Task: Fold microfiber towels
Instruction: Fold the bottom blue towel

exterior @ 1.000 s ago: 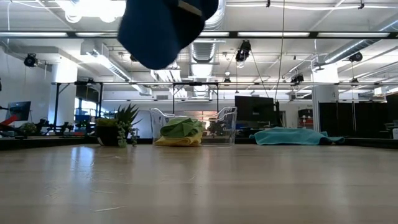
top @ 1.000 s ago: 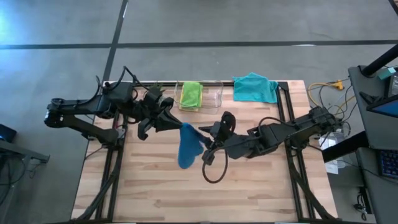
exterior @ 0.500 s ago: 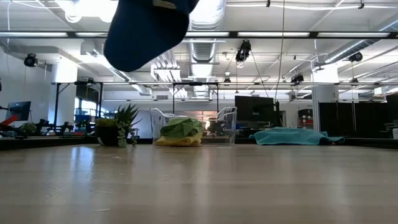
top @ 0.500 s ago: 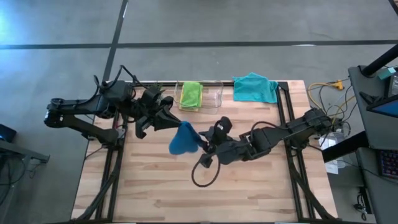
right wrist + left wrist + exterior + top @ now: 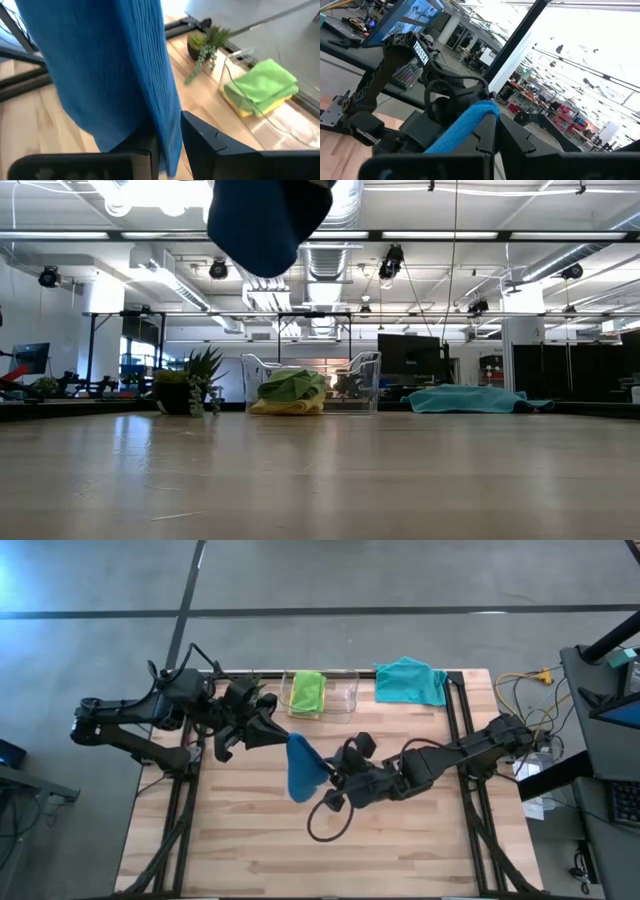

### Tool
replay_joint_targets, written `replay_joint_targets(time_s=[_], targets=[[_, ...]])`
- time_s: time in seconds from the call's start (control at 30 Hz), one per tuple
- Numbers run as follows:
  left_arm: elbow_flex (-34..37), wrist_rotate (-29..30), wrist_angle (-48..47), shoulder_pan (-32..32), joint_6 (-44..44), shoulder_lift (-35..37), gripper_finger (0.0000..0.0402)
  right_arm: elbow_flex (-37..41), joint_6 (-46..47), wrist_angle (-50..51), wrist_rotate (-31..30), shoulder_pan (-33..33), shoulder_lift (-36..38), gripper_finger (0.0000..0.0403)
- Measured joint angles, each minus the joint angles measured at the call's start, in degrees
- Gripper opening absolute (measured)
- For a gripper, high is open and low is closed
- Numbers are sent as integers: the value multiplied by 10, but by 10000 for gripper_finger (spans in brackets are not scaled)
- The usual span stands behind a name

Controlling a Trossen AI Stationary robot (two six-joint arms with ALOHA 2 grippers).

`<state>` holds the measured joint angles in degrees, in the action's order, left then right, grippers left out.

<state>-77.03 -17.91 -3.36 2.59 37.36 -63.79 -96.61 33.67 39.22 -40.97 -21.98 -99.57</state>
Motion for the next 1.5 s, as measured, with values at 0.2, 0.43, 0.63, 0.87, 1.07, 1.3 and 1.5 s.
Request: replay_joint_targets(time_s=[0.2, 0.43, 0.63, 0.87, 1.07, 1.3, 1.5], targets=[[3, -17, -2, 0, 0, 2, 0, -6, 28, 84, 10, 0, 1, 23], [7, -33, -72, 0, -15, 9, 0, -38, 19, 145, 25, 0, 25, 9], [9, -32, -143, 0, -74, 19, 0, -40, 4, 199, 52, 0, 46, 8], [16, 31, -255, 0, -148, 33, 0, -40, -6, 267, 98, -1, 49, 8], [35, 49, -282, 11, -158, 20, 0, -39, -9, 288, 104, -2, 57, 8], [96, 104, -319, 21, -217, -16, 0, -21, -50, 307, 110, 15, 68, 8], [138, 233, -352, 9, -356, -36, 0, 50, -86, 302, 91, 61, 96, 8]])
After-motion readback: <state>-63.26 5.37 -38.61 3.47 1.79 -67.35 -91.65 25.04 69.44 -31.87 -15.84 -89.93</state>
